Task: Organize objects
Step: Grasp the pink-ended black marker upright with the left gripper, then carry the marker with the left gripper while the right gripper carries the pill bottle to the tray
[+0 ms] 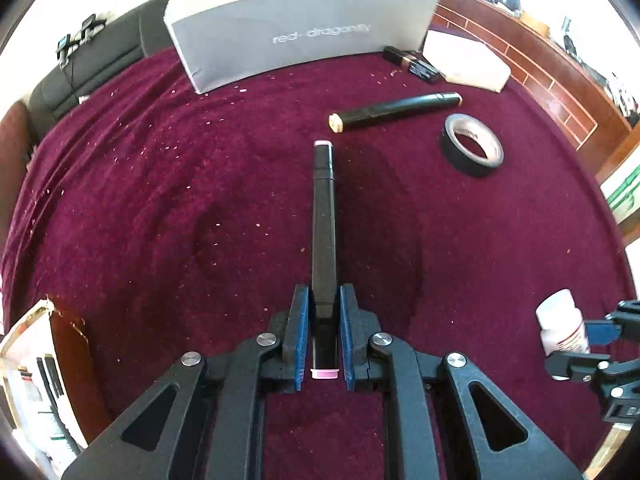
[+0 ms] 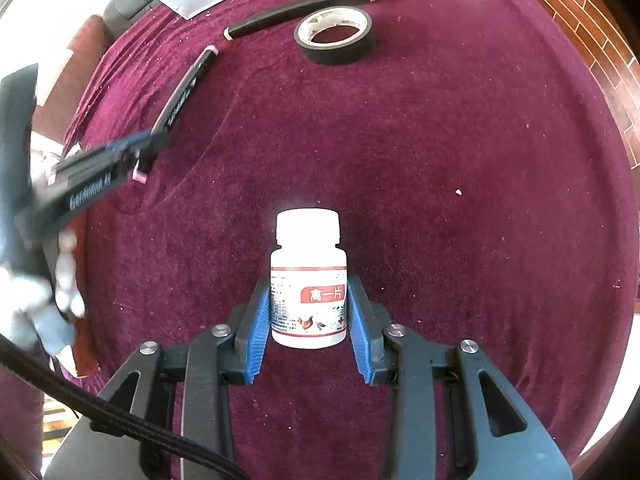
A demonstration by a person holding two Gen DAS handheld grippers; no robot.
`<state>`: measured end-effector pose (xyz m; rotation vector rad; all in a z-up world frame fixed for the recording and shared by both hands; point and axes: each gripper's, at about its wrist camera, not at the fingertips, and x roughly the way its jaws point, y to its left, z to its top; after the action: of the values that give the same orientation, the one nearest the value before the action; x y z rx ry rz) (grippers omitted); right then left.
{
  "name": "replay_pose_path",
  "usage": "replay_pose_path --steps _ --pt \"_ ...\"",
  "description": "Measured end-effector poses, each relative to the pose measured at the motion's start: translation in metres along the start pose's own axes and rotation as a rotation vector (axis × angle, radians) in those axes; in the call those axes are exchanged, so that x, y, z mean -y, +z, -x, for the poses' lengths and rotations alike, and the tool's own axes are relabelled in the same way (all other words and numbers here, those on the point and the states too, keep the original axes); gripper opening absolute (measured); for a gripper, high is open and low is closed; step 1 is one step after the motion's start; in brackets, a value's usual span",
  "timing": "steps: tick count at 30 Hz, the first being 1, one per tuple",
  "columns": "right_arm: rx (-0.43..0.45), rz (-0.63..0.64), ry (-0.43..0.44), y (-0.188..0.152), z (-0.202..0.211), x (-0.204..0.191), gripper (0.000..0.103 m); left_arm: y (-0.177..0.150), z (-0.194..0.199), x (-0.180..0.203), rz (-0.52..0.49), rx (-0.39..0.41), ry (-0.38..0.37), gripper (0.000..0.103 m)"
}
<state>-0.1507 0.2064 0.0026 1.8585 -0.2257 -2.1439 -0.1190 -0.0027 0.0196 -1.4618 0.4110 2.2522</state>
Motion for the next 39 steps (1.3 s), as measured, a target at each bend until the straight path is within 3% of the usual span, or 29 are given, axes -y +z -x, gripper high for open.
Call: replay_pose_path --steps 5,8,10,25,39 --pt "0.000 0.001 -0.010 -0.001 0.001 -0.001 0.034 0.008 -0.005 0.017 -0.027 0.054 0.063 0.022" --pt "-0.002 -0.007 -0.015 -0.001 0.001 -0.001 0.034 0.007 -0.008 0.025 -0.031 0.084 0.108 0.021" --pt "-0.003 -0.011 -0.020 -0.001 0.001 -0.001 0.034 0.007 -0.007 0.024 0.006 0.057 0.087 0.012" --pt "0.002 0.074 -0.122 -0.005 -0.001 -0.016 0.034 -0.039 0.050 0.019 0.091 0.052 0.137 0.011" --pt "-0.018 0.083 -0.088 -0.024 0.005 -0.023 0.033 -0.091 0.088 -0.002 0.206 0.038 0.120 0.012"
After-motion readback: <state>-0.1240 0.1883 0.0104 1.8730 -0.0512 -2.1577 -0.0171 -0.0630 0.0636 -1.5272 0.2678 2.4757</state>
